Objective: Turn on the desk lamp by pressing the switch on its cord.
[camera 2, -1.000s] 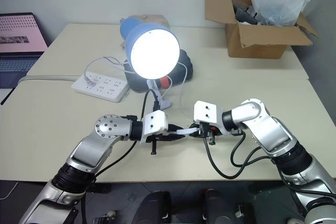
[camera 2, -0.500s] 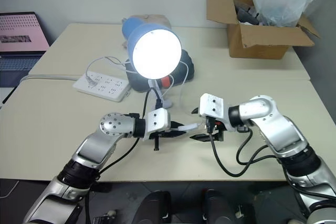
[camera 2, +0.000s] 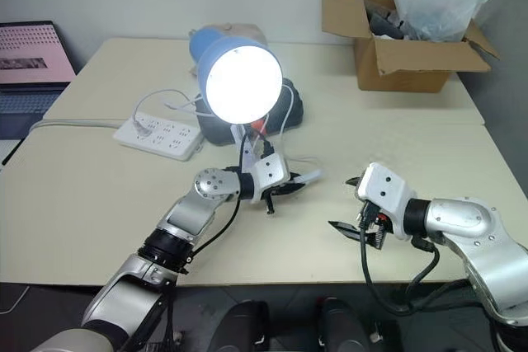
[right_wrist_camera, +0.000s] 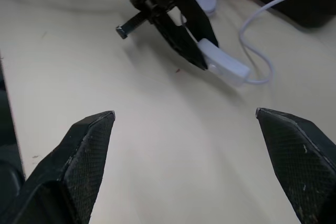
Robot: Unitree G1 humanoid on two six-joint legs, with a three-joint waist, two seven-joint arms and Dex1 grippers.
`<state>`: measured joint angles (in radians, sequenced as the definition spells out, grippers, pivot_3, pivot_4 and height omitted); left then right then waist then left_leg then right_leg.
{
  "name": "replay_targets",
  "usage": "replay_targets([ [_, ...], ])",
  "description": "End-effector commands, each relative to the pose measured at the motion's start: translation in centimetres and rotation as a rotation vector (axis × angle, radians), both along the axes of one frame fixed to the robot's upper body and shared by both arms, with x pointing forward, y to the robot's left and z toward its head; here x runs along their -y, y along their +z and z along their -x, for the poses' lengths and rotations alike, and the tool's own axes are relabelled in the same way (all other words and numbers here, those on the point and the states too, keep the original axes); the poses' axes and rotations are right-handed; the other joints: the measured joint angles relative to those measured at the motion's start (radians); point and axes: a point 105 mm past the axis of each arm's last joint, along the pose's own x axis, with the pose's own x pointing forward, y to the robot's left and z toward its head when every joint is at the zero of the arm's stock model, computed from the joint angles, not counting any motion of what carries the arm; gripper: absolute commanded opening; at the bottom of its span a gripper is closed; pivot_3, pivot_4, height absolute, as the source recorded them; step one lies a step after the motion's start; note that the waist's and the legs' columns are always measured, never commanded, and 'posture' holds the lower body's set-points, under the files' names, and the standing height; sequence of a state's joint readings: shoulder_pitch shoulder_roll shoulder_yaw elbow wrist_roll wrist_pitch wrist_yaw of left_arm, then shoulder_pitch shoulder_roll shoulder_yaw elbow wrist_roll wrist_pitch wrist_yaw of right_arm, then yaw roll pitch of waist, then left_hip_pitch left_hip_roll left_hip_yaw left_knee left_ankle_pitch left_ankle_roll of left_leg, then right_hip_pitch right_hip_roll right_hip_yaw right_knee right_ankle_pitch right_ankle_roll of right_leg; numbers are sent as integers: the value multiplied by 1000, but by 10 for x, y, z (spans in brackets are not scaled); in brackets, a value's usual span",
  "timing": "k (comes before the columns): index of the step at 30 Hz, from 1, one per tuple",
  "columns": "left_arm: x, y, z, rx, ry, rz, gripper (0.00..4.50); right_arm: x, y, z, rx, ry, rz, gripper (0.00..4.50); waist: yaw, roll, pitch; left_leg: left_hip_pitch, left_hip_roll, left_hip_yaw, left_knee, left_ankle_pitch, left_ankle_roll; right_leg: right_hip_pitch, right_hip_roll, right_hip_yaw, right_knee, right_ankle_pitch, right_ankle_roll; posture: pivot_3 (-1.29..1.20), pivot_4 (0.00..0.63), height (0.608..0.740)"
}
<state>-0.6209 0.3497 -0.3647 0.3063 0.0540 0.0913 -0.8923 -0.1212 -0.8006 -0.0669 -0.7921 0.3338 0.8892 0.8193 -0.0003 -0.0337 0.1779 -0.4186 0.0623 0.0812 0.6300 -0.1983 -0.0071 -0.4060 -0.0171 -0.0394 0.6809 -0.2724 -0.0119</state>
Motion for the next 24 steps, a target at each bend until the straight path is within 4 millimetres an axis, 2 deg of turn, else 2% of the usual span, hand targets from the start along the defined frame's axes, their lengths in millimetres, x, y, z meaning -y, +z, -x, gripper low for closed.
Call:
replay_targets([
  [1,3,17,5,26,-58,40,1636,5,4,3,49,-48,4,4500,0,0,0,0,0,0,0,0,0,0,0,0,0,0,0,0,150,740],
  [7,-11,27,17,6,-72,65,3088,16,2,-3,59,-94,8,4500,-2,0,0,0,0,1,0,0,0,0,0,1,0,0,0,0,150,740],
  [11,-30,40,31,37,-62,85,3853,21,1,-5,60,-98,8,4500,-2,0,0,0,0,1,0,0,0,0,0,1,0,0,0,0,150,740],
  [14,-44,46,46,44,-31,119,3853,26,0,-5,75,-89,4,4500,-2,0,0,0,0,1,0,0,0,0,0,1,-1,0,0,0,150,740],
  [16,-62,49,55,41,63,173,3853,28,0,-2,87,-59,-8,4500,-2,0,0,0,0,1,-1,0,0,0,0,1,-1,0,0,0,150,740],
  [21,-98,36,85,-83,209,226,3853,40,1,0,156,-47,-33,4500,-2,0,0,1,1,1,-1,0,0,1,0,1,-1,0,0,0,150,740],
  [24,-119,40,93,-119,303,275,3853,44,2,0,184,-47,-79,4500,5,-1,-1,2,0,-1,0,0,0,1,-1,0,-1,-2,-3,0,150,740],
])
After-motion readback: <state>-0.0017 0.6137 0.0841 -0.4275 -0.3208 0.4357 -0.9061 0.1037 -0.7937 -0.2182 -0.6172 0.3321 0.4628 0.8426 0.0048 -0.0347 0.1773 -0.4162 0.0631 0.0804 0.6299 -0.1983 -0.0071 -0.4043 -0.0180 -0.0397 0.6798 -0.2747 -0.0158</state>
